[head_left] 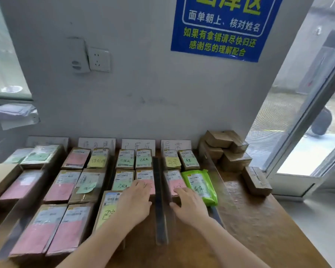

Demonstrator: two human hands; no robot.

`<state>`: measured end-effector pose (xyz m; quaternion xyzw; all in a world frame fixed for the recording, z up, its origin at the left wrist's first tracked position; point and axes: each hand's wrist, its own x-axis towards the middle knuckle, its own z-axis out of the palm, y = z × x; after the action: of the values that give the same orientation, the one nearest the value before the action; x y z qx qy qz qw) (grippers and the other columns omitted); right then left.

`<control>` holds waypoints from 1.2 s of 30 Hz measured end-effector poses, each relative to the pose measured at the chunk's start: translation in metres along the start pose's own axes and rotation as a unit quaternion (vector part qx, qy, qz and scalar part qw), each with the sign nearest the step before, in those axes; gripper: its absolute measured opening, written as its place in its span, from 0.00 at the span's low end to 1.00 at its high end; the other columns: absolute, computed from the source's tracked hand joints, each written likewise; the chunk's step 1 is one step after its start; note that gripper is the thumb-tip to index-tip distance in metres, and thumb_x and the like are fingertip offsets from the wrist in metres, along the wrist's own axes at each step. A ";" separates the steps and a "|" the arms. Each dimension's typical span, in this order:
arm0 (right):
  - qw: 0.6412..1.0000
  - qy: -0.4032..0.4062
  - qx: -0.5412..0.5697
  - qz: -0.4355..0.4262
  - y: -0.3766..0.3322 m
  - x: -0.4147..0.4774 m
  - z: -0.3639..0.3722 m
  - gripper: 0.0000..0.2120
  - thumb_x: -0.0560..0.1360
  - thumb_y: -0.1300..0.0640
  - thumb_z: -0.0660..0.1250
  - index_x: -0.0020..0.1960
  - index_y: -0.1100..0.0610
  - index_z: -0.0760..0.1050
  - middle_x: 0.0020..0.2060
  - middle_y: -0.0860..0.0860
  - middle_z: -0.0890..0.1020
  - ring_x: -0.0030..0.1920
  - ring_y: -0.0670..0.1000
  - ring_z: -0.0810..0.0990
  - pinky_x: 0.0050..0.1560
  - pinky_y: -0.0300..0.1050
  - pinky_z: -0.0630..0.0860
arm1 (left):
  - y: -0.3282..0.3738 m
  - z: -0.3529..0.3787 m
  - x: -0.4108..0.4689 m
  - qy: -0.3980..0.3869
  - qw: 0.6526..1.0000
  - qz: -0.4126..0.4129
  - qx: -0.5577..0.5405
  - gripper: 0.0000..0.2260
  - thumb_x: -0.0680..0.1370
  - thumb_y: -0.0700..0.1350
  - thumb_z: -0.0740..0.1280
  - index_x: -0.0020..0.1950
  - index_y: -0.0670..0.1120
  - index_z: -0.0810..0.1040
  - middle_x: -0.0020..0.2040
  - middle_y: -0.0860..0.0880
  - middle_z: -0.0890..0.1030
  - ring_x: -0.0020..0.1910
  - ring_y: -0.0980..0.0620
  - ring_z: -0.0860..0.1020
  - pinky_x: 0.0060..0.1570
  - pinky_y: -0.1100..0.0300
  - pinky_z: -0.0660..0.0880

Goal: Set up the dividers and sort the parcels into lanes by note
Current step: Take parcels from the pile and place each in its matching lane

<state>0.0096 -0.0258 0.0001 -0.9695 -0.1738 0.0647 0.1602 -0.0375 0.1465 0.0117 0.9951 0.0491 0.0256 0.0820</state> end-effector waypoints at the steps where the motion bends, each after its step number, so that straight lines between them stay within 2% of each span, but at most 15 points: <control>1: 1.000 0.003 -0.010 0.003 0.013 -0.002 -0.009 0.25 0.79 0.45 0.62 0.73 0.51 0.66 0.69 0.51 0.72 0.70 0.54 0.69 0.68 0.50 0.68 | 0.014 -0.001 0.005 -0.002 1.000 0.010 0.003 0.24 0.79 0.52 0.64 0.73 0.49 0.66 0.71 0.50 0.70 0.70 0.51 0.67 0.68 0.55 0.67; 3: 0.999 0.008 -0.033 0.010 0.041 -0.005 -0.027 0.25 0.78 0.45 0.63 0.72 0.51 0.67 0.69 0.51 0.73 0.69 0.55 0.69 0.67 0.50 0.68 | 0.045 -0.003 0.014 -0.004 0.999 0.028 0.017 0.24 0.79 0.52 0.64 0.74 0.48 0.65 0.71 0.50 0.69 0.71 0.50 0.66 0.69 0.54 0.66; 9: 0.997 0.020 -0.070 0.035 0.131 -0.021 -0.076 0.23 0.77 0.44 0.64 0.69 0.52 0.70 0.63 0.54 0.75 0.67 0.58 0.70 0.65 0.51 0.69 | 0.142 0.004 0.039 -0.018 0.998 0.055 -0.008 0.21 0.79 0.52 0.62 0.72 0.48 0.67 0.67 0.49 0.71 0.68 0.50 0.67 0.62 0.54 0.70; 12: 0.995 0.021 -0.081 0.051 0.175 -0.027 -0.092 0.20 0.76 0.45 0.64 0.65 0.52 0.72 0.60 0.54 0.76 0.65 0.58 0.71 0.61 0.51 0.71 | 0.189 0.010 0.050 -0.021 0.997 0.069 -0.022 0.23 0.80 0.51 0.62 0.74 0.47 0.65 0.69 0.49 0.70 0.70 0.49 0.65 0.65 0.53 0.68; 19: 0.991 0.012 -0.080 0.103 0.260 -0.033 -0.120 0.20 0.77 0.45 0.62 0.65 0.53 0.71 0.62 0.54 0.75 0.65 0.58 0.72 0.61 0.52 0.71 | 0.276 0.023 0.081 -0.034 0.994 0.100 -0.004 0.24 0.80 0.53 0.63 0.74 0.47 0.65 0.72 0.47 0.68 0.73 0.46 0.63 0.69 0.51 0.66; 27: 0.987 -0.001 -0.072 0.146 0.331 -0.001 -0.131 0.22 0.77 0.42 0.62 0.67 0.52 0.71 0.65 0.54 0.74 0.67 0.57 0.69 0.64 0.51 0.69 | 0.328 0.046 0.154 -0.040 0.992 0.121 0.025 0.22 0.80 0.54 0.63 0.72 0.47 0.67 0.69 0.47 0.71 0.71 0.47 0.65 0.66 0.51 0.70; 31: 0.985 -0.013 -0.068 0.160 0.360 0.032 -0.129 0.25 0.77 0.41 0.61 0.69 0.52 0.70 0.65 0.53 0.74 0.68 0.57 0.68 0.65 0.51 0.69 | 0.339 0.058 0.206 -0.042 0.991 0.117 0.040 0.21 0.79 0.54 0.63 0.69 0.47 0.69 0.65 0.47 0.73 0.67 0.47 0.68 0.61 0.51 0.72; 36: 0.981 -0.037 -0.057 0.181 0.394 0.078 -0.120 0.29 0.75 0.37 0.62 0.71 0.51 0.68 0.67 0.52 0.72 0.69 0.56 0.67 0.65 0.51 0.68 | 0.343 0.070 0.274 -0.036 0.992 0.103 0.058 0.19 0.79 0.54 0.63 0.68 0.47 0.70 0.65 0.46 0.74 0.67 0.45 0.68 0.60 0.51 0.71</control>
<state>0.2286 -0.3826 -0.0236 -0.9894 -0.0047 0.1186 0.0834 0.2714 -0.1731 0.0110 0.9982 -0.0551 -0.0048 0.0231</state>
